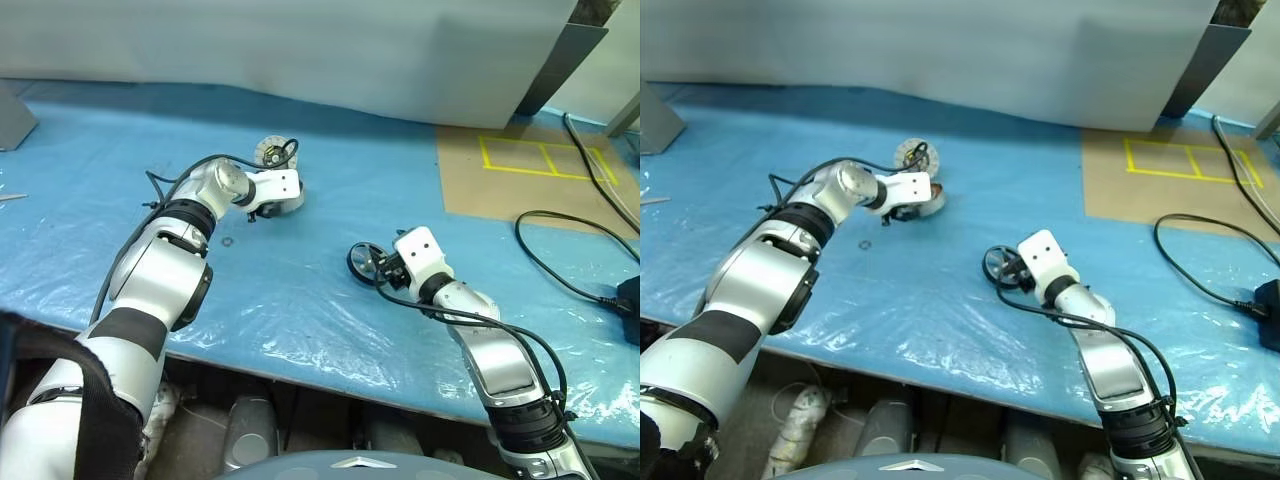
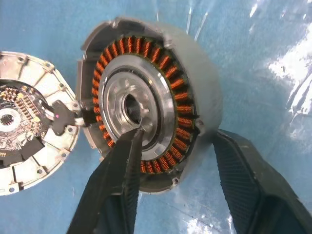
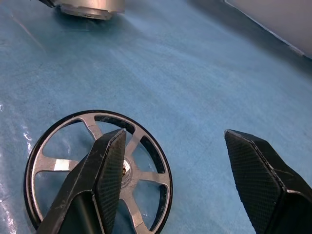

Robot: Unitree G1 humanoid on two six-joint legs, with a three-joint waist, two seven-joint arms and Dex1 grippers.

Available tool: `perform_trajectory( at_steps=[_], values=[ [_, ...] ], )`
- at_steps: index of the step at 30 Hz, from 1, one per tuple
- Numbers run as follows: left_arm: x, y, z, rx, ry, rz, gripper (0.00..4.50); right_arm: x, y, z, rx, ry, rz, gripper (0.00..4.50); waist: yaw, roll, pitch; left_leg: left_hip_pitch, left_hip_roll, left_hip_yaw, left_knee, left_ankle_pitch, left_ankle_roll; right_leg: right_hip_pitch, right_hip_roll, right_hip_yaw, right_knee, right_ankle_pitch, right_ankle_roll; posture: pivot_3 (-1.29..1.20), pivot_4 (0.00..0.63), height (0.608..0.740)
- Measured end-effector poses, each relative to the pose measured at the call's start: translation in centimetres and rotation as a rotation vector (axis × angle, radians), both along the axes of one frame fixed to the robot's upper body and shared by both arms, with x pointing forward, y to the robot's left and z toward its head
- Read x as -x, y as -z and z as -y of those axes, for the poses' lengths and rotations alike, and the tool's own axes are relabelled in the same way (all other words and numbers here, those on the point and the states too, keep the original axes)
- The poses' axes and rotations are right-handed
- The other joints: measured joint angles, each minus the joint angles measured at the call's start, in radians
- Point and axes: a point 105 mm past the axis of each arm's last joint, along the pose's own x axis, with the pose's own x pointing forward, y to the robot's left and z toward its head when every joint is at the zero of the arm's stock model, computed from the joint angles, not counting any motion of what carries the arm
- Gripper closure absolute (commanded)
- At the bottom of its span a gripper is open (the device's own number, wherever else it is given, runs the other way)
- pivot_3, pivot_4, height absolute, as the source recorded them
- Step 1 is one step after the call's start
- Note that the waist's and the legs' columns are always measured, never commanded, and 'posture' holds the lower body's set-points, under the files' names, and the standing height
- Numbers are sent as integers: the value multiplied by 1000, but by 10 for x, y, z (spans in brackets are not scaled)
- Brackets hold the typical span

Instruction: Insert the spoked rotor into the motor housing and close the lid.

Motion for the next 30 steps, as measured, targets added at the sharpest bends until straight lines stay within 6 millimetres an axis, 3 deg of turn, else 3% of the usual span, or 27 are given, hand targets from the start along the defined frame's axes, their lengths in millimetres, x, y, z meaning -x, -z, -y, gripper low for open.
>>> perform_trajectory(
  at_steps=[9, 15, 21, 30],
  values=[
    [1, 0, 0, 6, 12, -5, 2954, -3, -7, 1, -60, 2, 3, 1123, -3, 3, -2, 1, 0, 0, -6, 0, 1, -1, 0, 0, -1, 0, 0, 0, 150, 740],
    [10, -2, 6, 58, 98, -51, 2955, -14, -29, 23, -157, 78, 32, 1123, -4, 4, -2, 1, -1, 1, -10, 1, 1, -2, 0, 0, -4, 0, 0, 0, 150, 740],
    [43, 1, 23, 143, 388, -150, 2955, -17, -46, 32, -134, 71, 65, 1123, 3, 4, -2, 0, -3, 0, -16, 1, 1, -3, 2, -2, -4, -2, 2, 0, 150, 740],
    [91, 21, 11, 48, 733, -109, 2955, -22, -48, 31, -119, 53, 62, 1123, -7, 6, -4, 4, 1, 1, -19, 0, -1, -2, 4, -1, -3, -4, 2, 0, 150, 740]
  ],
)
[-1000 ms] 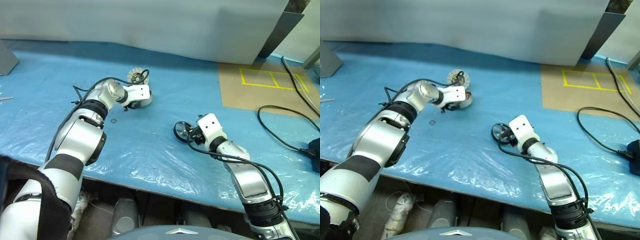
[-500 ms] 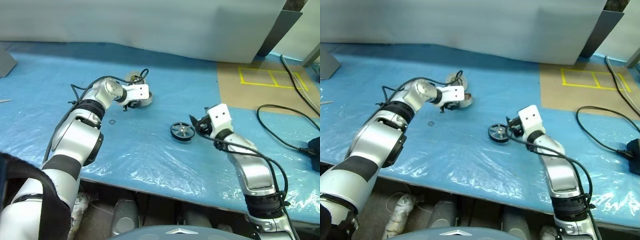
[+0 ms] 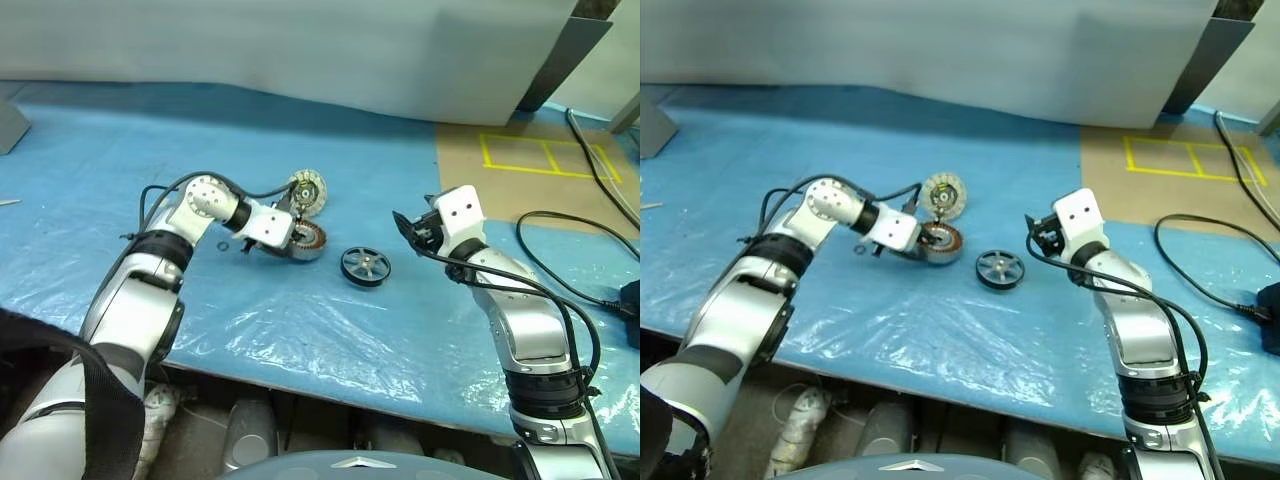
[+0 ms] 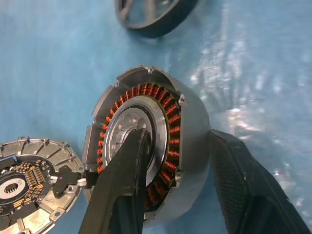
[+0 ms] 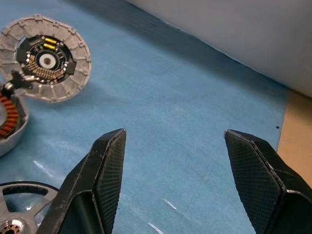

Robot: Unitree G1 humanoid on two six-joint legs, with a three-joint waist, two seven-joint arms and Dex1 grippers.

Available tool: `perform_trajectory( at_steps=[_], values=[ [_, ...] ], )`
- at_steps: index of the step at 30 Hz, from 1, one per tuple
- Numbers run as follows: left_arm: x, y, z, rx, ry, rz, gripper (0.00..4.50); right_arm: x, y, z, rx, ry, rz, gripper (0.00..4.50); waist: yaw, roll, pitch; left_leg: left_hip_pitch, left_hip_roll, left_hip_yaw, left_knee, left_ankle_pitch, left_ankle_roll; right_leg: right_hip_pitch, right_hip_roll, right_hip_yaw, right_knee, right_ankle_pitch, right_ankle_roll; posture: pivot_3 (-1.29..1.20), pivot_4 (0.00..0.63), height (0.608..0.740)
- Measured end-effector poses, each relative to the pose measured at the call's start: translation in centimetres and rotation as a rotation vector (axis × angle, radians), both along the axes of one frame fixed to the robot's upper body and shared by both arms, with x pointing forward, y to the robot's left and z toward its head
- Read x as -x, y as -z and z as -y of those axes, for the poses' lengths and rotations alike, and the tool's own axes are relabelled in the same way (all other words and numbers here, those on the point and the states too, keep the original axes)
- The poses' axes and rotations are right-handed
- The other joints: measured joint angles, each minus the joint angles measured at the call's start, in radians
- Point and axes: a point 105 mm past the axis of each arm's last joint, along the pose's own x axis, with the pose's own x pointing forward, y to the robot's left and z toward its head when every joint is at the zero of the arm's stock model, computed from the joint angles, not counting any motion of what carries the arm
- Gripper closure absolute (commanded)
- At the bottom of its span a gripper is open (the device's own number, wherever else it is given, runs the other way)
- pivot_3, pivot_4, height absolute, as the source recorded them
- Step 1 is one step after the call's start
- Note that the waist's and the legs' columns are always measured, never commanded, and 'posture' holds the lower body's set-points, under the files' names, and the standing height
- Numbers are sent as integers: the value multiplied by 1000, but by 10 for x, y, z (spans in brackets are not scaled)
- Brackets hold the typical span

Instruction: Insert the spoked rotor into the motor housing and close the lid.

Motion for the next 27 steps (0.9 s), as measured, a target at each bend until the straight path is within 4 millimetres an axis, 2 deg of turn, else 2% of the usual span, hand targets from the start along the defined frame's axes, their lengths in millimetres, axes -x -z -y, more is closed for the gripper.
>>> perform_trajectory(
  at_steps=[2, 7, 12, 16, 17, 23, 25, 26, 27],
  values=[
    [16, 3, -1, 1, 74, 3, 2955, 0, 1, -2, 2, -11, -5, 1123, -3, 1, -1, 0, 0, 1, -1, 0, 0, -1, 0, 1, 1, 0, -1, 0, 150, 740],
    [29, 4, -3, -3, 93, -17, 2955, -3, 1, -8, 6, -39, -5, 1123, -6, 2, -1, -1, 0, 2, -2, 0, -1, -2, 1, 0, 1, -2, -2, 0, 150, 740],
    [25, 3, 5, 8, 17, -89, 2955, -4, 2, -9, 9, -44, -5, 1123, -3, 6, -4, 1, -1, 2, -2, 0, -1, 0, 0, 0, 1, -3, -1, 0, 150, 740],
    [18, 8, 13, 7, -14, -107, 2955, -4, 3, -14, 19, -67, -5, 1123, 7, 12, -8, 9, -3, 7, -2, 0, 0, 9, -7, 2, 2, -9, -1, 0, 150, 740],
    [17, 8, 14, 7, -24, -109, 2955, -4, 3, -15, 20, -71, -6, 1123, 8, 11, -7, 13, -2, 13, -2, -1, 0, 10, -11, 2, 2, -12, 6, 0, 150, 740],
    [15, 10, 3, -18, -35, -77, 2955, -3, 4, -13, 41, -86, -9, 1123, 3, 3, -12, 14, -2, 24, -3, -2, 3, 6, -14, 10, 2, -11, 9, 0, 150, 740],
    [19, 10, 3, 5, -40, -108, 2955, -5, 4, -11, 48, -85, -13, 1123, -3, 2, -13, 14, -2, 25, -3, -1, 2, 4, -14, 11, 3, -11, 9, 0, 150, 740],
    [21, 9, 4, 21, -41, -130, 2955, -6, 4, -10, 50, -84, -16, 1123, -4, 2, -13, 13, -1, 26, -3, 0, 1, 2, -13, 11, 3, -7, 2, 0, 150, 740],
    [22, 8, 5, 25, -39, -140, 2610, -6, 5, -9, 50, -83, -18, 1123, -4, 3, -14, 11, 0, 26, -3, 0, 1, 1, -12, 11, 3, -8, 1, 0, 150, 740]
  ],
)
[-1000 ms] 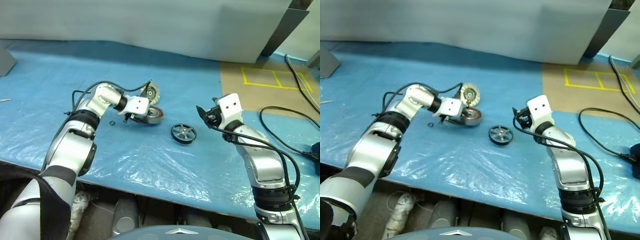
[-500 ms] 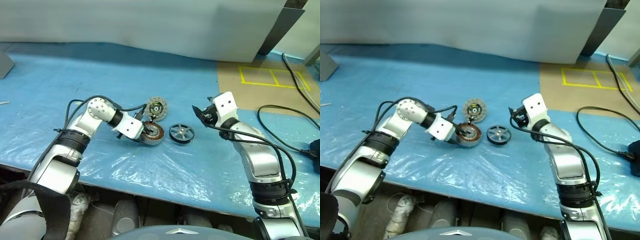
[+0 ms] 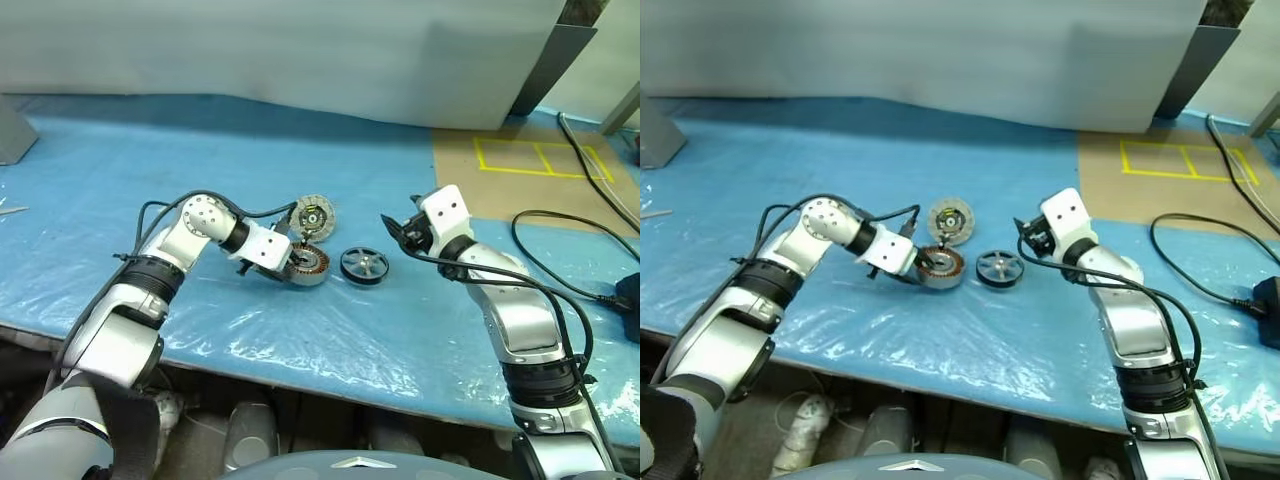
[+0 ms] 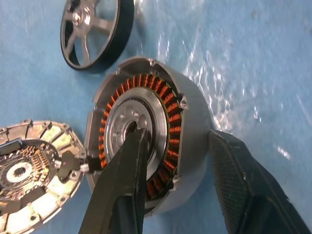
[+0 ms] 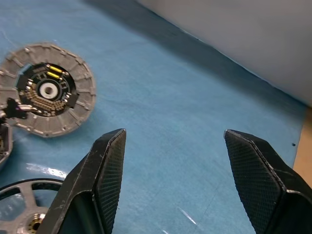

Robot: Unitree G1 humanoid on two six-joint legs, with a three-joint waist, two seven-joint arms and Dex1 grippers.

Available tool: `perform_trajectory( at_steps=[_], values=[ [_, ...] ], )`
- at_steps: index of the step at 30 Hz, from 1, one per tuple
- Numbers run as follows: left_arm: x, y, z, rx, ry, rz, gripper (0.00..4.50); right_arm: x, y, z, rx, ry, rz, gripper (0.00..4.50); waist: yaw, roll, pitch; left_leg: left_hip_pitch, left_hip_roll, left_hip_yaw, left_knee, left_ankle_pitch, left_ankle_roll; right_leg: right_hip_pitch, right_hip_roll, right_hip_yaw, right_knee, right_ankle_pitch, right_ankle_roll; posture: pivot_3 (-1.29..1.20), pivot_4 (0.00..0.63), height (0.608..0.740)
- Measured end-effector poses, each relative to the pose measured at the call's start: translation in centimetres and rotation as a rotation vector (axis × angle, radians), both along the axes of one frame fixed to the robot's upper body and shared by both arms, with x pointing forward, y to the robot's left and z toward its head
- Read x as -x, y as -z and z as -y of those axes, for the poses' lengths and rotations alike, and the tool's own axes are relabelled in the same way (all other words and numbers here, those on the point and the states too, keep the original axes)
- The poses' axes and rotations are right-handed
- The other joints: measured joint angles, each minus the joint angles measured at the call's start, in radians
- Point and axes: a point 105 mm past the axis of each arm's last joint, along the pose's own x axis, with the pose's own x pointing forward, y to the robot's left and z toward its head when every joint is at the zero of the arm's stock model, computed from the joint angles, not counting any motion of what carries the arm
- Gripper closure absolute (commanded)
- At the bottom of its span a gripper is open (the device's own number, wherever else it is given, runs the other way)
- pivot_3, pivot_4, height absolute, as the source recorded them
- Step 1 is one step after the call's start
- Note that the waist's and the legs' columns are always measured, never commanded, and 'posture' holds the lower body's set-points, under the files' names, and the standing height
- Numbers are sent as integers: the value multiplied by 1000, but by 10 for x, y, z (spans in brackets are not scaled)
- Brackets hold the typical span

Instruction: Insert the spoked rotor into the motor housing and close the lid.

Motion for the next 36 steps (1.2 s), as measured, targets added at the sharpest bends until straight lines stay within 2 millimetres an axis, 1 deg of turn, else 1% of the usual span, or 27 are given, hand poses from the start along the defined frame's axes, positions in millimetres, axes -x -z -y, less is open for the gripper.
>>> perform_trajectory(
  at_steps=[1, 3, 5, 7, 11, 12, 15, 17, 20, 22, 26, 29, 30, 32, 35, 36],
  values=[
    [1, -1, 0, 2, 1, -13, 2240, 0, 1, 0, 0, -1, -2, 1123, 0, 0, 0, -2, 0, 0, 0, 0, 0, -2, 1, 0, 0, 0, 0, 0, 150, 740],
    [8, 7, -5, -36, 10, -86, 1678, -1, -1, -2, -1, -11, 3, 1123, -2, 3, -2, -8, -2, 0, -2, 0, 0, -8, 1, -1, 0, 2, 4, 0, 150, 740],
    [12, 9, -3, -8, 20, -98, 1051, -2, 0, -2, 0, -11, 2, 1123, 0, 3, -2, -15, -1, -1, 0, 0, 0, -12, 5, -3, 1, 2, 4, 0, 150, 740],
    [14, 10, -3, -8, 21, -105, 1051, -3, -1, -5, 2, -24, 7, 1123, 0, 3, -2, -15, 1, -1, 0, 0, 0, -13, 7, -4, 1, 2, 3, 0, 150, 740],
    [11, 10, -24, -48, -34, -119, 1051, -4, 0, -5, 2, -24, 5, 1123, -8, 3, -2, -11, 2, -1, 0, 0, 0, -13, 8, -1, 1, 1, 1, 0, 150, 740],
    [11, 10, -27, -52, -42, -118, 1051, -4, 1, -5, 2, -23, 3, 1123, -10, 3, -2, -11, 2, 0, 0, 0, 0, -13, 8, 0, 1, 0, -1, 0, 150, 740],
    [13, 10, -32, -35, -57, -130, 1051, -3, 3, -7, -3, -43, -7, 1123, -20, 3, -2, -11, 2, 0, 0, 0, 0, -13, 8, 1, 1, 0, -1, 0, 150, 740],
    [17, 9, -40, 1, -89, -166, 1051, 1, 3, -14, -19, -103, -25, 1123, -31, 3, -2, -15, 3, 0, 0, 0, 0, -18, 10, 2, 1, 2, 2, 0, 150, 740],
    [21, 7, -45, 76, -141, -236, 1051, 10, -3, -26, -33, -206, -31, 1123, -37, 3, -2, -18, 8, 0, 0, 0, -2, -21, 17, 1, 2, 3, 0, 0, 150, 740],
    [27, 7, -48, 146, -183, -304, 1051, 17, -2, -31, -15, -274, -49, 1123, -38, 3, -2, -20, 10, 0, 0, -2, -3, -22, 19, 0, 2, 2, -2, 0, 150, 740],
    [39, 4, -51, 246, -266, -400, 1051, 29, 13, -40, 30, -389, -136, 1123, -34, 2, -1, -27, 13, -1, 4, -2, -5, -26, 21, -1, 2, 2, -2, 0, 150, 740],
    [55, 2, -56, 306, -316, -453, 1051, 36, 19, -44, 59, -456, -179, 1123, -32, 1, -1, -29, 14, -2, 6, -3, -5, -27, 21, -2, 2, 2, -2, 0, 150, 740],
    [60, 2, -58, 316, -334, -470, 1051, 36, 19, -45, 67, -467, -186, 1123, -32, 1, 0, -28, 14, -2, 6, -3, -5, -27, 21, -2, 3, 2, -3, 0, 150, 740],
    [71, 5, -64, 341, -385, -499, 1051, 29, 16, -45, 101, -495, -197, 1123, -33, 2, 0, -27, 14, -1, 6, -3, -5, -26, 21, -2, 4, 3, -4, 0, 150, 740],
    [75, 7, -66, 387, -450, -555, 1051, 19, 5, -47, 140, -538, -182, 1123, -28, 2, 1, -26, 15, 0, 11, -3, -5, -26, 21, -2, 6, 3, -5, 0, 150, 740],
    [75, 7, -67, 411, -479, -585, 1051, 16, 3, -48, 157, -555, -179, 1123, -28, 2, 1, -26, 15, 0, 12, -2, -4, -26, 20, -2, 7, 1, -8, 0, 150, 740]
  ],
)
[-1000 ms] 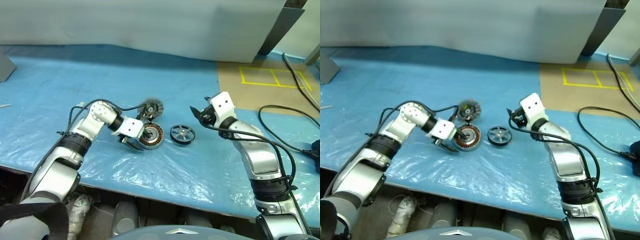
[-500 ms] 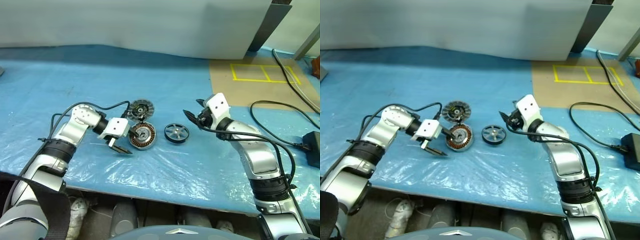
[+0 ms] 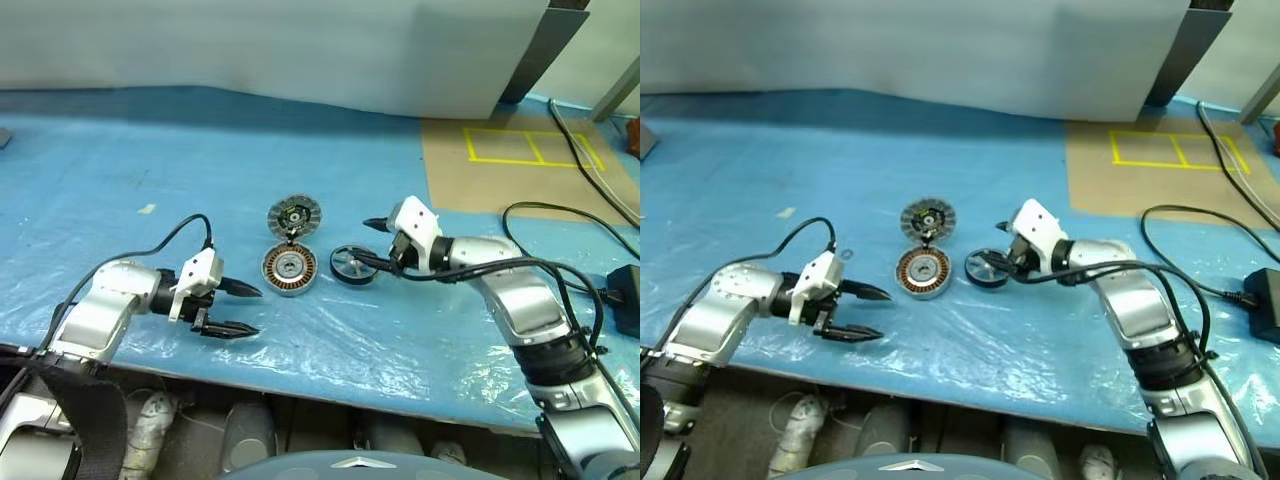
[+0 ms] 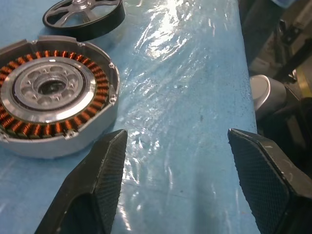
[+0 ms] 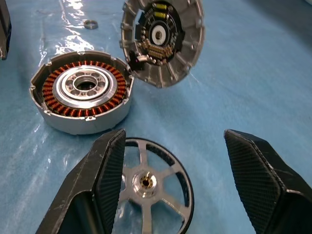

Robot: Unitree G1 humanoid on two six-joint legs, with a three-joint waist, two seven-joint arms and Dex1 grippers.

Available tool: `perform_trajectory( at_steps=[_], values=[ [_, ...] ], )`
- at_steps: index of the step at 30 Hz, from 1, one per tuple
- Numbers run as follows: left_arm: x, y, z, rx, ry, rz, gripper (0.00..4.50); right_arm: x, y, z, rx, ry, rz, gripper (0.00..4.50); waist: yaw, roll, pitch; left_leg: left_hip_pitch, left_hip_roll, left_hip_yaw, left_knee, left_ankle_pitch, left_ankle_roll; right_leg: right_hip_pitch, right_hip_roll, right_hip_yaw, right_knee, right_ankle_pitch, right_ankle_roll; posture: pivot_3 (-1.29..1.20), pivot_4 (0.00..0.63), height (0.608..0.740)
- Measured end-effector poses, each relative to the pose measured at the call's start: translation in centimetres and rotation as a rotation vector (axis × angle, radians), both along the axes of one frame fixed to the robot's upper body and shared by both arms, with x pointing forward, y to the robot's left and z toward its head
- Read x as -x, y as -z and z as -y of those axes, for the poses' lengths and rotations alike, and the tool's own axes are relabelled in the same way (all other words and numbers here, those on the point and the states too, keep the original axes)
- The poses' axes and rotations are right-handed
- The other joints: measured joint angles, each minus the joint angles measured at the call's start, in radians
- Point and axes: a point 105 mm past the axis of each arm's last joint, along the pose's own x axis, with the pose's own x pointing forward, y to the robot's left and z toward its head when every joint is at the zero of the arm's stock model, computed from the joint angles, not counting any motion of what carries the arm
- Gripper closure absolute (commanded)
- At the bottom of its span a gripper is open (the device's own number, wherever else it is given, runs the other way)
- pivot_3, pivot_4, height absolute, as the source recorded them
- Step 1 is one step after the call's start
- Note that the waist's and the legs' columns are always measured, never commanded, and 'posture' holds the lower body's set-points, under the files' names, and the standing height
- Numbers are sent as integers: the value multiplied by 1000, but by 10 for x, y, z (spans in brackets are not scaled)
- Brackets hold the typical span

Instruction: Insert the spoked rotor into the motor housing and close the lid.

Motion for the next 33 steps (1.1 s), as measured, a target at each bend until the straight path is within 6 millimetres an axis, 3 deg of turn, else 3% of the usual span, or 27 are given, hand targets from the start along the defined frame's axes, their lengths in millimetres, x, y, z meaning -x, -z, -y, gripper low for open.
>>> perform_trajectory(
  at_steps=[4, 8, 17, 22, 26, 31, 33],
  values=[
    [1, 2, -8, 53, -95, -79, 1051, -9, 1, 5, 89, -71, -21, 1123, 1, 0, 0, 0, -1, 1, 2, 1, 1, 0, -2, 1, 2, -1, -1, 0, 150, 740],
    [7, 18, -14, 49, -146, -123, 1051, 2, 23, 4, 189, -192, -107, 1123, 0, -1, 0, -1, -1, 1, 2, 3, 5, -2, -2, 0, 5, 2, 3, 0, 150, 740],
    [3, 24, -23, 64, -219, -104, 1051, 0, 34, 3, 210, -234, -152, 1123, 0, -1, 0, -3, 1, 1, 8, 3, 5, -5, -1, 0, 10, -1, -3, 0, 150, 740],
    [0, 21, -17, 60, -237, -67, 1051, -1, 42, 3, 248, -232, -142, 1123, 1, -1, 1, -4, 1, 1, 11, 3, 6, -4, -1, 0, 10, -1, -3, 0, 150, 740],
    [1, 18, -12, 57, -226, -57, 1051, 11, 54, 2, 241, -244, -172, 1123, 1, -2, 0, -4, 1, 1, 11, 3, 7, -4, -1, 0, 10, -1, -3, 0, 150, 740],
    [1, 18, -10, 52, -222, -66, 1051, 16, 55, 0, 235, -239, -175, 1123, -1, -2, 0, -3, 1, 1, 12, 3, 7, -4, -1, 0, 11, -1, -4, 0, 150, 740],
    [1, 18, -10, 52, -224, -66, 1010, 15, 55, 1, 233, -229, -173, 1534, 0, -2, 0, -3, 1, 1, 12, 3, 7, -3, -1, 0, 11, -1, -4, 0, 150, 740]
  ],
)
